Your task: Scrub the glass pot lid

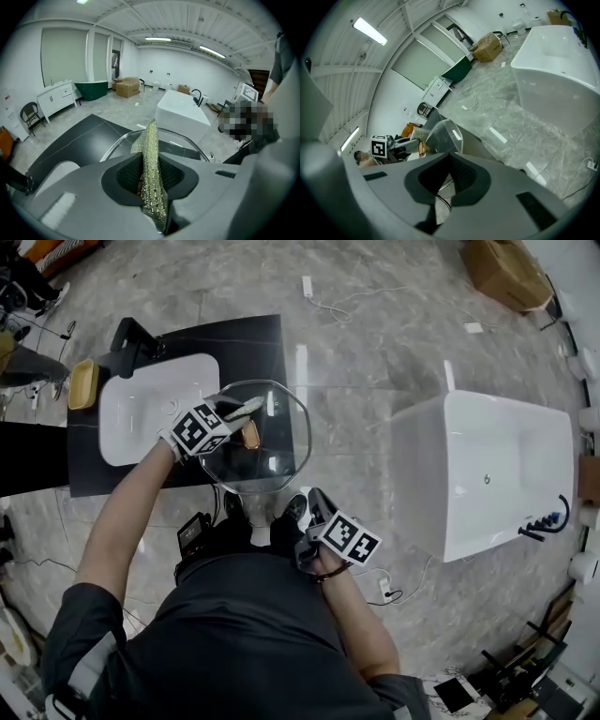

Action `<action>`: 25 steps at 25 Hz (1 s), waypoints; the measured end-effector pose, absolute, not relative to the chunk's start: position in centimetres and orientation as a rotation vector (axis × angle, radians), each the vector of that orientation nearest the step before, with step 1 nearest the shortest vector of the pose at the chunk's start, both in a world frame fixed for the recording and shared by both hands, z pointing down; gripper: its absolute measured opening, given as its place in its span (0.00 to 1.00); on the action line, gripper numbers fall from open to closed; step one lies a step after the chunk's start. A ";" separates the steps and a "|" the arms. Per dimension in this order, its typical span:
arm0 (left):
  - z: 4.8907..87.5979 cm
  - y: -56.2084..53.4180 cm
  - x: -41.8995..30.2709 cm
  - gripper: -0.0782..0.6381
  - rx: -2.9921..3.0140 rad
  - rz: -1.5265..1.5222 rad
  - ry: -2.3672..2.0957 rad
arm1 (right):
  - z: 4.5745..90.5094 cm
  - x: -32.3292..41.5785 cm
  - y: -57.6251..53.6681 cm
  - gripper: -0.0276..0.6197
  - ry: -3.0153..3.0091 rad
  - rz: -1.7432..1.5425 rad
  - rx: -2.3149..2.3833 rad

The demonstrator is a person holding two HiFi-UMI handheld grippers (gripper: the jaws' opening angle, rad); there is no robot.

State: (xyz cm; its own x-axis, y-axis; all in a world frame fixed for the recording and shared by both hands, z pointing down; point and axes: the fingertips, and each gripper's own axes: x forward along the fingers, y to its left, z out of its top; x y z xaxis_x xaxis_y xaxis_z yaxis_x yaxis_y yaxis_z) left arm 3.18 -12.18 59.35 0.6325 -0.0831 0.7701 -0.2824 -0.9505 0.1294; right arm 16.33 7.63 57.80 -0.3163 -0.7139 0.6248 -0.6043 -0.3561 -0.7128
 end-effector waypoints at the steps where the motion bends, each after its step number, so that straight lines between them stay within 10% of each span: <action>1: 59.3 -11.9 2.7 0.21 2.610 1.203 -0.291 | 57.8 16.1 7.6 0.05 1.724 -1.774 -1.778; 25: 56.3 1.0 2.8 0.21 2.950 1.672 0.035 | 57.8 13.2 8.3 0.05 1.658 -1.763 -1.780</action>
State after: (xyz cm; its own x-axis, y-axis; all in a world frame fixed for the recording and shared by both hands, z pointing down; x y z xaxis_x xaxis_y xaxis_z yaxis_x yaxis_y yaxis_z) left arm 2.85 1.02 56.28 0.5211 -0.1041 0.8472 0.1395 -0.9688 -0.2048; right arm 13.16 8.32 57.83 -0.2916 -0.7312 0.6167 -0.5708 -0.3843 -0.7256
